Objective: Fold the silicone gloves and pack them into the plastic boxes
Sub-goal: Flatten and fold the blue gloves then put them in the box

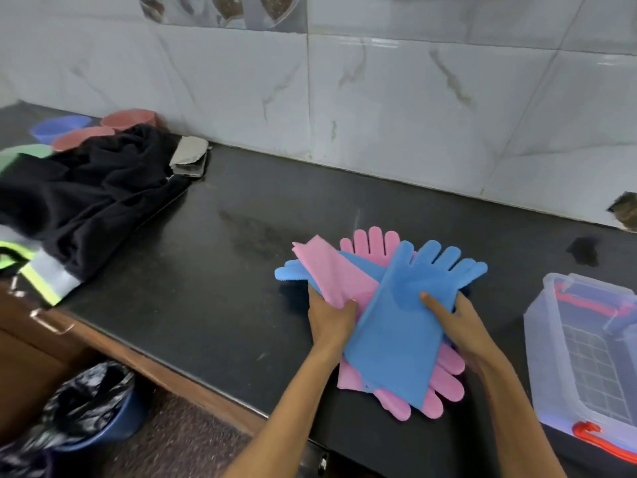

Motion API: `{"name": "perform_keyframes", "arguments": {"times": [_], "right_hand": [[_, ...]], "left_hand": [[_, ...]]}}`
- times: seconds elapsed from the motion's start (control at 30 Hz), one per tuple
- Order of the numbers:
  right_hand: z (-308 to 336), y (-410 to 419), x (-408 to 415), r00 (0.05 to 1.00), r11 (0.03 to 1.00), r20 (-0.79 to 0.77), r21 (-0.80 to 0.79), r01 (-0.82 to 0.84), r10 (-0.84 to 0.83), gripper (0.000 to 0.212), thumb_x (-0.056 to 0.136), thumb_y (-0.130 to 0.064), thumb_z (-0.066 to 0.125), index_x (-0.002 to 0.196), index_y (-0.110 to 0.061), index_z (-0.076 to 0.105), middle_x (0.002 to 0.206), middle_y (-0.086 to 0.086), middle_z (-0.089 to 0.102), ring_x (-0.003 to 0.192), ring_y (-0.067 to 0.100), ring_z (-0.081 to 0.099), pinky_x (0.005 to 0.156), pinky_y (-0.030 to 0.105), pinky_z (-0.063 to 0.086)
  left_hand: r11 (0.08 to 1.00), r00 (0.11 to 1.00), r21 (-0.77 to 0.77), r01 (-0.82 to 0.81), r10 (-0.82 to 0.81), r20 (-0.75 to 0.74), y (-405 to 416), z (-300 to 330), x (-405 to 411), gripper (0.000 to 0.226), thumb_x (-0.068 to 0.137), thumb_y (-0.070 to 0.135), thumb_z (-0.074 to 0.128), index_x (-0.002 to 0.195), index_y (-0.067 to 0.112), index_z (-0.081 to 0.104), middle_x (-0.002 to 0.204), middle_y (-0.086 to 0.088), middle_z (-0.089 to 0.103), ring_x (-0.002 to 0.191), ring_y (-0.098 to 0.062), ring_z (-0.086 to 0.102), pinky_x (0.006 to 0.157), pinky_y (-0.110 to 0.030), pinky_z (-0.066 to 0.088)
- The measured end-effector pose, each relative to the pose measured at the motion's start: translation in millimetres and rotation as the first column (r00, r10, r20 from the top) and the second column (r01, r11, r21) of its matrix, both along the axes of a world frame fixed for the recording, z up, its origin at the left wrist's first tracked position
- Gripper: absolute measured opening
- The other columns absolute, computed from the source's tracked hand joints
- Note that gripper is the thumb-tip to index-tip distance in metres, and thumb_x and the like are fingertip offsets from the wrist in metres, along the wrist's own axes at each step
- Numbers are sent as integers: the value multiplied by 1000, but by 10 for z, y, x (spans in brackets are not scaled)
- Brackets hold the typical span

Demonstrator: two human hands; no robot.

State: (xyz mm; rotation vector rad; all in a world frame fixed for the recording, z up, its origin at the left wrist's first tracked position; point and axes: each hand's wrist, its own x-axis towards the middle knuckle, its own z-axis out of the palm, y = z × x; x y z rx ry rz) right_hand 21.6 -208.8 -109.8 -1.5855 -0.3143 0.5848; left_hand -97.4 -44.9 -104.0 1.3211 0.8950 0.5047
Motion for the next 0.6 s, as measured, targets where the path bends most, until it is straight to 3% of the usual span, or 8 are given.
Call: {"name": "perform_keyframes", "arguments": {"times": [0.13,0.23,0.33,0.47,0.6], "right_hand": [[-77,327,-80,992,991,-117,135,-22,38,50,80,-32,68,127,-19,56,120,-1,68,107,18,67,89,40,54],[-95,853,-279,987,975,-118,202,-87,113,47,86,-21,66,131,-17,52,123,-2,66,111,15,65,90,32,56],[-110,1485,-552,977,961,-84,214,-176,197,49,88,-13,65,134,-18,49,127,-4,64,113,9,62,89,22,54],[-67,2216,-839,934,922,-57,192,-336,353,57,88,-17,65,139,-22,40,129,-12,57,114,0,57,88,14,49],[-27,2666,-953,907,906,-87,142,-398,412,50,88,-22,65,133,-25,42,112,-18,56,105,3,55,80,16,49]], "left_hand": [[999,999,38,14,-16,47,414,-12,-167,59,77,-4,60,128,20,43,119,1,60,108,-16,58,85,-29,52],[1000,1000,7,-27,27,-4,988,-55,-440,56,77,-6,63,128,13,49,117,-6,64,100,-17,64,71,-24,54],[994,989,33,-100,103,-102,1656,-42,-761,47,75,-6,68,116,12,54,113,-11,66,86,-16,65,62,-26,51],[972,934,112,-207,230,-275,2418,37,-1092,55,72,3,77,120,6,51,114,-16,61,78,-18,60,61,-29,49],[934,861,149,-324,357,-363,2755,154,-1189,73,69,12,82,129,8,41,118,-11,54,101,-26,56,79,-41,50]]}}
